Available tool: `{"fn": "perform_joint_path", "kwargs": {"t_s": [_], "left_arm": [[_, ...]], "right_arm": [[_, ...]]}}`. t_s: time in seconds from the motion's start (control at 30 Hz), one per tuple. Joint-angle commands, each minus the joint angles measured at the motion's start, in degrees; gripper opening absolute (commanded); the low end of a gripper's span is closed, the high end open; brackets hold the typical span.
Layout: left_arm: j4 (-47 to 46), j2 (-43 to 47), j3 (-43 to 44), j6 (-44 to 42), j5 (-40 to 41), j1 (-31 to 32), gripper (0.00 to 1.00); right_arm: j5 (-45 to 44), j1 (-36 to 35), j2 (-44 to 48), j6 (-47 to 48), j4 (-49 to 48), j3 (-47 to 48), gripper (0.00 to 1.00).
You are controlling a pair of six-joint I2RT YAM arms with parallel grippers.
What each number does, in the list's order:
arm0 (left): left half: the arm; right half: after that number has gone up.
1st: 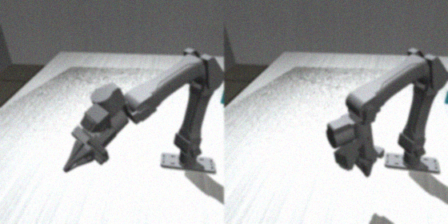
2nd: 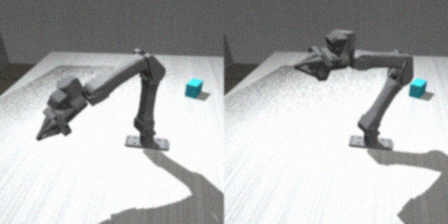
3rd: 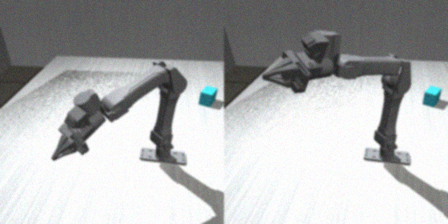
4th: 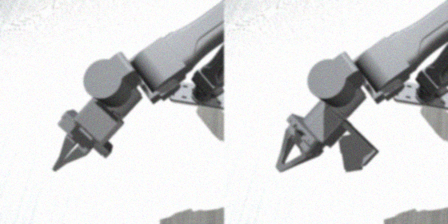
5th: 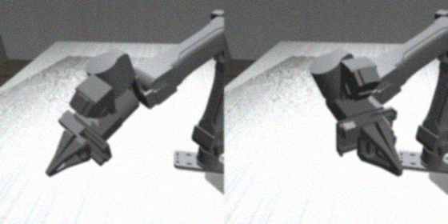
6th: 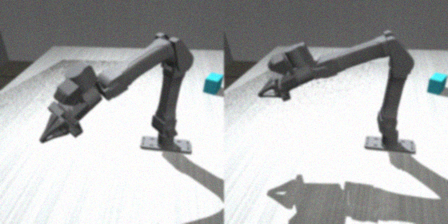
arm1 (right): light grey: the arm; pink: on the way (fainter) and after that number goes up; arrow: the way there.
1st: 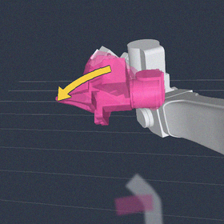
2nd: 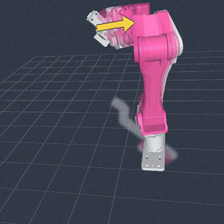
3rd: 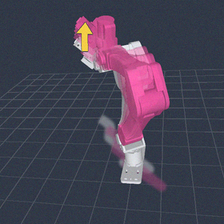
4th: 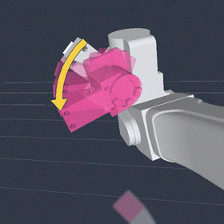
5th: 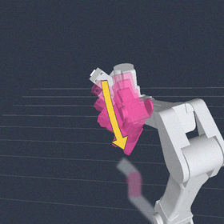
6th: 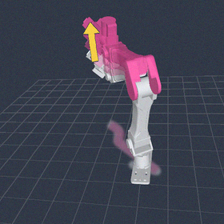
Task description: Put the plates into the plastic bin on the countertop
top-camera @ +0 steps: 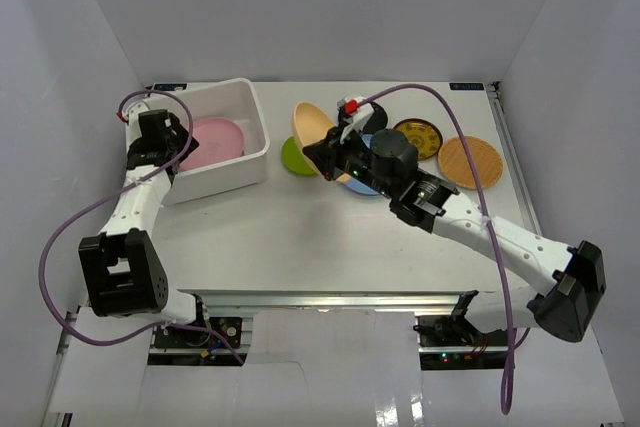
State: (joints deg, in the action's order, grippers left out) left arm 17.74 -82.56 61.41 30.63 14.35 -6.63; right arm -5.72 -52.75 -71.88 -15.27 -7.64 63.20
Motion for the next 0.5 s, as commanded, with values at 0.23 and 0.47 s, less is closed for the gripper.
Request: {"fn": "perform_joint_path", "kwargs": {"t_s": [0.23,0.47], "left_arm": [[-6.1,19.2,-2.3,2.1,-15.6,0.0,0.96],[-2.1,31.3,4.2,0.9,-17.3,2.7,0.96]], "right_arm": [[11.8,-3.2,-21.3,7.2,-3.5,27.0,0.08],[17.6,-5.4,-39.5,17.1,-1.5,48.3,0.08]]}}
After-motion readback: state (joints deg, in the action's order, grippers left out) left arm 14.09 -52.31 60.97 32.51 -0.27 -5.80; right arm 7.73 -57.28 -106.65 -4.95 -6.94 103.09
